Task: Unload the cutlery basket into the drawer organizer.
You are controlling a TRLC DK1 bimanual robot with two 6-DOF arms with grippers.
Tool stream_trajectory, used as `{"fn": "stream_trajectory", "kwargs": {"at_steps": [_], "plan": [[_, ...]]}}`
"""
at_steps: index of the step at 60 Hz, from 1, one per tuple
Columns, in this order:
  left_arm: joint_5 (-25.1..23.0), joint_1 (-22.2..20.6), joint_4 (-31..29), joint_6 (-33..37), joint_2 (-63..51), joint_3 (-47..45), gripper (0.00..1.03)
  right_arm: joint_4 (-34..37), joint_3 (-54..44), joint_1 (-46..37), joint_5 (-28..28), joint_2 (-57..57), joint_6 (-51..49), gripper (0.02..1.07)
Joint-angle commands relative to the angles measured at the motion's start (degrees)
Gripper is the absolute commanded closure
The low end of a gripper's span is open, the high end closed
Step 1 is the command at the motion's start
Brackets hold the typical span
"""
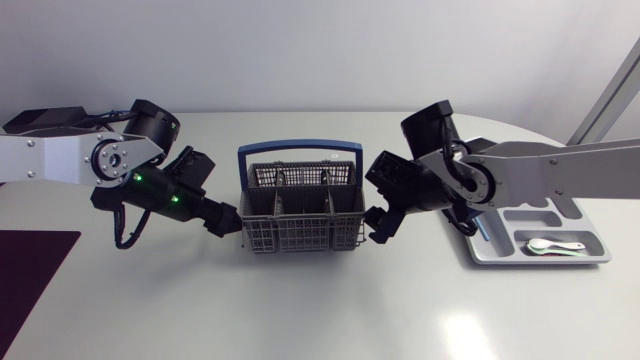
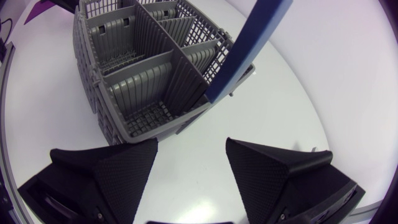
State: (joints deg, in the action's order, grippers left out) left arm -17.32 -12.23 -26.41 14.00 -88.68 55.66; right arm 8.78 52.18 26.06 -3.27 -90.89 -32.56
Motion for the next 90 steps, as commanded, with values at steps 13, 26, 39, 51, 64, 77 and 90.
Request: {"fn": "stream_trajectory", "kwargs": {"at_steps": [13,26,39,51,64,77,90], "plan": [[-0.34,1.33,0.75,0.85,-1.67,1.82,0.11,-0.16,-0.24,3.20,-0.07,-0.78,1.88,0.27],[-0.26,1.24,0.75,0.85,-1.40,1.29,0.11,-0.43,-0.86,2.50,1.95,-0.87,1.62,0.27],[-0.26,4.14,0.75,1.56,-0.08,-0.02,0.06,-1.30,-3.05,0.13,4.59,0.01,1.18,0.14],[-0.34,8.19,0.75,2.26,2.90,-1.61,0.05,-1.30,-5.78,-2.42,4.76,3.62,0.74,0.07],[-0.43,13.20,2.16,-1.61,10.73,-3.19,0.05,0.10,-8.24,-6.90,4.50,9.42,-0.23,0.07],[-0.26,16.71,4.35,3.40,18.72,-6.97,0.05,-0.43,-10.17,-16.13,4.50,16.10,3.29,0.07],[-0.34,17.41,6.38,1.21,29.45,-12.77,0.05,-1.57,-13.07,-21.23,4.59,23.30,4.43,0.07]]}}
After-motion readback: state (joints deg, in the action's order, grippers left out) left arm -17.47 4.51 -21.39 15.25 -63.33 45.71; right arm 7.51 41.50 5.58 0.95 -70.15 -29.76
